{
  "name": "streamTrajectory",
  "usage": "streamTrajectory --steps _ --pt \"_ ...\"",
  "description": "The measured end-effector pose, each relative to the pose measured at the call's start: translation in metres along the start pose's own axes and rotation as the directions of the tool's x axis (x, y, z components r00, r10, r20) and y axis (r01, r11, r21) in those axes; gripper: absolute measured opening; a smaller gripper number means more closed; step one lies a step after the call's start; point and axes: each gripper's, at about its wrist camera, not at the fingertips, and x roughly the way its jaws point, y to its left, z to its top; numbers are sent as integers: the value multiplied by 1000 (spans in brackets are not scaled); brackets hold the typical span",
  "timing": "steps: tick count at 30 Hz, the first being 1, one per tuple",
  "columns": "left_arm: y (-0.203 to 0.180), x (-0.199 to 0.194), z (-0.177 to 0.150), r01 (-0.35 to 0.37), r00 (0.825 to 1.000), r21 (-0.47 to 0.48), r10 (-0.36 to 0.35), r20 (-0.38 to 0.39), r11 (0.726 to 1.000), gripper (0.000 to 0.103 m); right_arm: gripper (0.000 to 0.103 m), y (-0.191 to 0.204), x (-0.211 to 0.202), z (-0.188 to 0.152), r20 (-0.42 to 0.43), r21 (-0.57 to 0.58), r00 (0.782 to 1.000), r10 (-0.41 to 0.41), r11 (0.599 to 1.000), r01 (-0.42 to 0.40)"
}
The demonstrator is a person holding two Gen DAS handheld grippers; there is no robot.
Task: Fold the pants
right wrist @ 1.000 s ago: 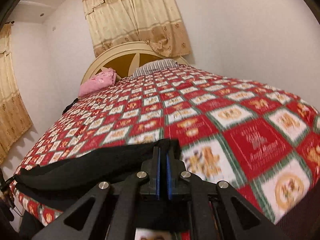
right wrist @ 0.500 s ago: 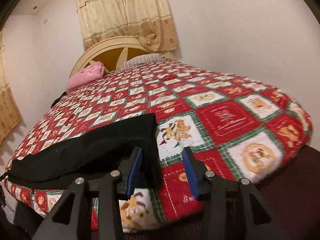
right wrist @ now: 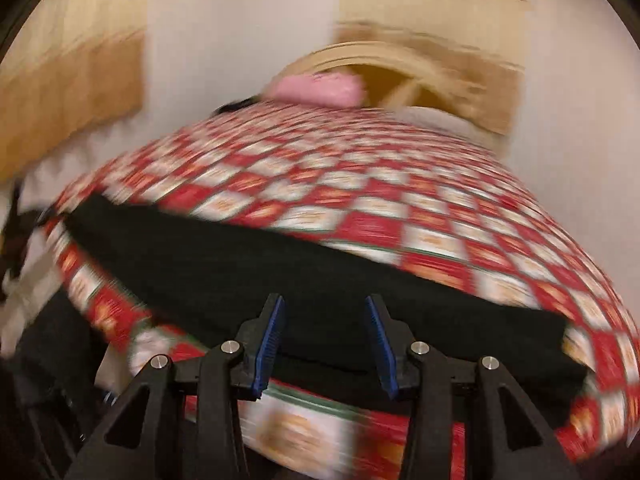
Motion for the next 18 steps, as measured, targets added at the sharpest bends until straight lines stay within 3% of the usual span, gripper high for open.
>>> streamTrajectory --steps 4,9,16,18 --pt "-1 11 4 41 999 -18 -41 -9 999 61 44 77 39 10 -46 -187 994 100 976 -107" --pt "-4 21 5 67 997 -31 -68 -47 997 52 44 137 81 7 -104 -356 986 128 921 -157" --pt "-6 27 9 80 994 -23 -81 -68 997 44 44 163 115 -4 -145 -482 987 64 867 -127" --pt "-7 28 10 78 995 -8 -78 -69 997 33 42 161 117 -6 -144 -489 988 51 864 -116"
